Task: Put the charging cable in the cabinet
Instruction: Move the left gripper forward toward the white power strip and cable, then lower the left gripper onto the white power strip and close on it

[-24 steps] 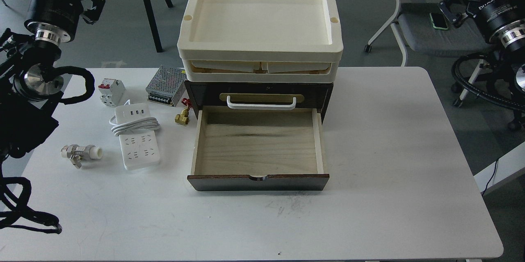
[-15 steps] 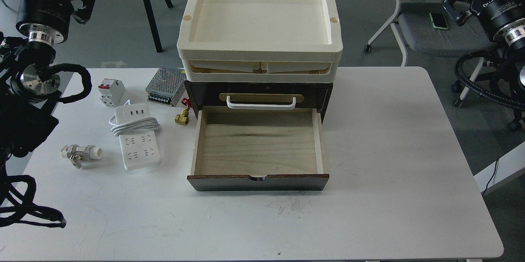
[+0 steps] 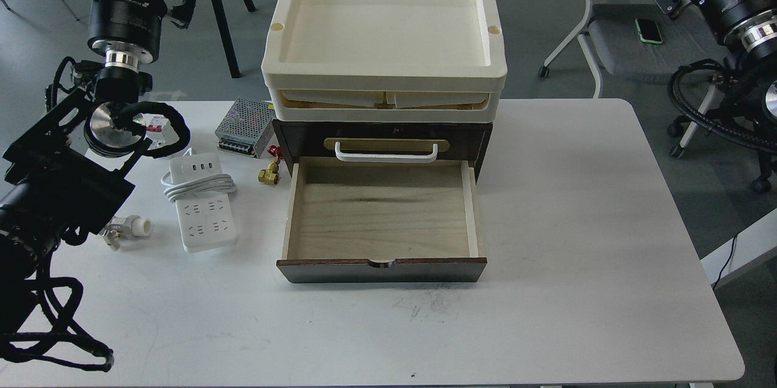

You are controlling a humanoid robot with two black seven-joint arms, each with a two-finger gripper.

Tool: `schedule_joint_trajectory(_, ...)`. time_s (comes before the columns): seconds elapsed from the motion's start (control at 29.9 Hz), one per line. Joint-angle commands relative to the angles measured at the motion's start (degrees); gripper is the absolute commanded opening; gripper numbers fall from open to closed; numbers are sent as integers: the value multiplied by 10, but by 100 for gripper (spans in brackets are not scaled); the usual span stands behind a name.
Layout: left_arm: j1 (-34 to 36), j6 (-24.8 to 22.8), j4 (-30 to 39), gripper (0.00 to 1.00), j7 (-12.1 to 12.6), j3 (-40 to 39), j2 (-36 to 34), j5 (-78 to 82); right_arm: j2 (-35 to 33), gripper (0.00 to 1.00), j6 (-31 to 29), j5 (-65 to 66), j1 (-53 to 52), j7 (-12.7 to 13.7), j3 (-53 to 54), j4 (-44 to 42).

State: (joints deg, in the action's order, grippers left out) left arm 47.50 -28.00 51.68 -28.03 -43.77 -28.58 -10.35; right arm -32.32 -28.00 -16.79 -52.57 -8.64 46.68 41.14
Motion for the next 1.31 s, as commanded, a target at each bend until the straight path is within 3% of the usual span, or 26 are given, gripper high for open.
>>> schedule_joint_trajectory(0.0, -4, 0, 141, 100, 0, 3, -102, 144, -1, 100, 0, -1, 6, -1, 2, 4)
schedule_joint_trajectory(0.23, 2, 0, 329, 99, 0, 137, -340, 502, -11, 100, 0, -3, 19, -3, 5, 8)
schedule_joint_trajectory(0.37, 12, 0, 374, 99, 0, 168, -453, 666, -23, 100, 0, -3, 51, -4, 7, 36)
schedule_joint_trajectory(0.47, 13, 0, 375, 99, 0, 171, -479, 815, -29, 100, 0, -3, 97, -5, 17, 50)
schedule_joint_trajectory(0.64, 14, 9, 319, 99, 0, 222, -421, 1048, -39, 100, 0, -3, 165, -5, 61, 74)
schedule_joint_trajectory(0.77, 18, 55, 179, 99, 0, 244, -318, 1155, -50, 100, 0, -2, 184, -1, 91, 96)
schedule_joint_trajectory(0.94, 22, 66, 35, 98, 0, 249, -211, 1260, -56, 100, 0, -1, 171, 0, 89, 102)
schedule_joint_trajectory(1.07, 20, 97, 10, 98, 0, 281, -185, 1289, -56, 100, 0, 0, 164, 0, 90, 105)
schedule_joint_trajectory(1.27, 21, 103, -8, 97, 0, 311, -155, 1290, -56, 100, 0, 0, 166, 0, 87, 105)
